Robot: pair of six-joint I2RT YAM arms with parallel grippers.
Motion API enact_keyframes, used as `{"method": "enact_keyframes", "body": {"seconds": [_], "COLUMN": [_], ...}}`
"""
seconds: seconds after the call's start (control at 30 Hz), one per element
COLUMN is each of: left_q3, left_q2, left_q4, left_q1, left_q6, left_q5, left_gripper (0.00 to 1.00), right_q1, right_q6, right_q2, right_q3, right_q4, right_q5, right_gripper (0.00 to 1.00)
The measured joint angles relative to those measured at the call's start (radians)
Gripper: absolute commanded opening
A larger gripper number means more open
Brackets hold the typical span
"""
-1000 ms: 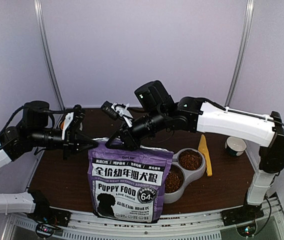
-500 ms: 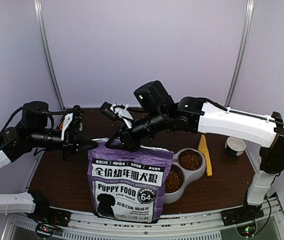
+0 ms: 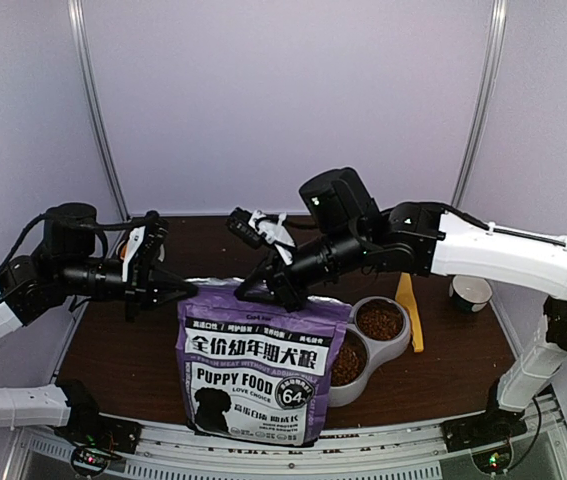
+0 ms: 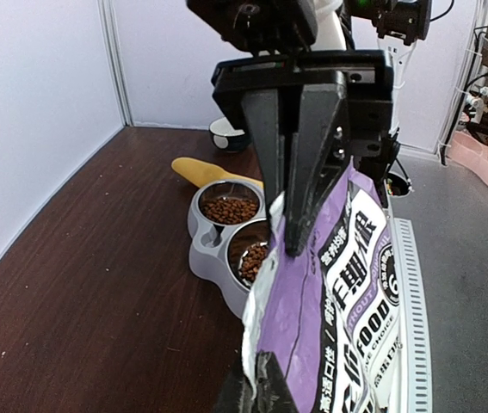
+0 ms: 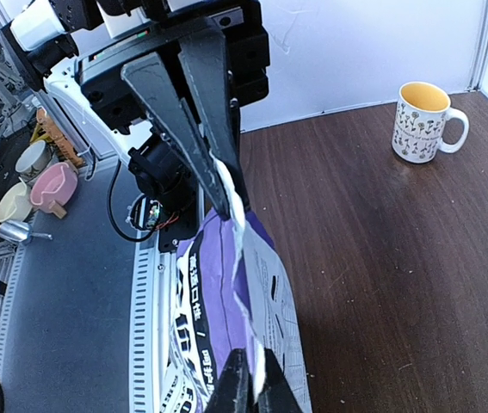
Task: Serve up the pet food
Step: Press the seal on the pet food bag.
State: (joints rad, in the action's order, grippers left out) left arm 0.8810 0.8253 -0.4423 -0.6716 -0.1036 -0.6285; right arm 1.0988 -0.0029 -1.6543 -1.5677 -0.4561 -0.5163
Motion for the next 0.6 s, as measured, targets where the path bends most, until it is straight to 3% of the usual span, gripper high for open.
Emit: {"method": "enact_keyframes", "body": {"seconds": [0.6], "left_q3": [-0.023], "left_q2": [-0.013], "left_q4": [0.031], "left_q1": [0.001], "left_q6": [0.005], "left_q5": [0.05], "left_gripper": [0.0], "right_q1": [-0.029], "right_q6": [-0.014], "right_q2": [0.199], "right_q3": [0.158], "right_q4": [-0.138], "right_q5": [0.119], "right_gripper": [0.0]}}
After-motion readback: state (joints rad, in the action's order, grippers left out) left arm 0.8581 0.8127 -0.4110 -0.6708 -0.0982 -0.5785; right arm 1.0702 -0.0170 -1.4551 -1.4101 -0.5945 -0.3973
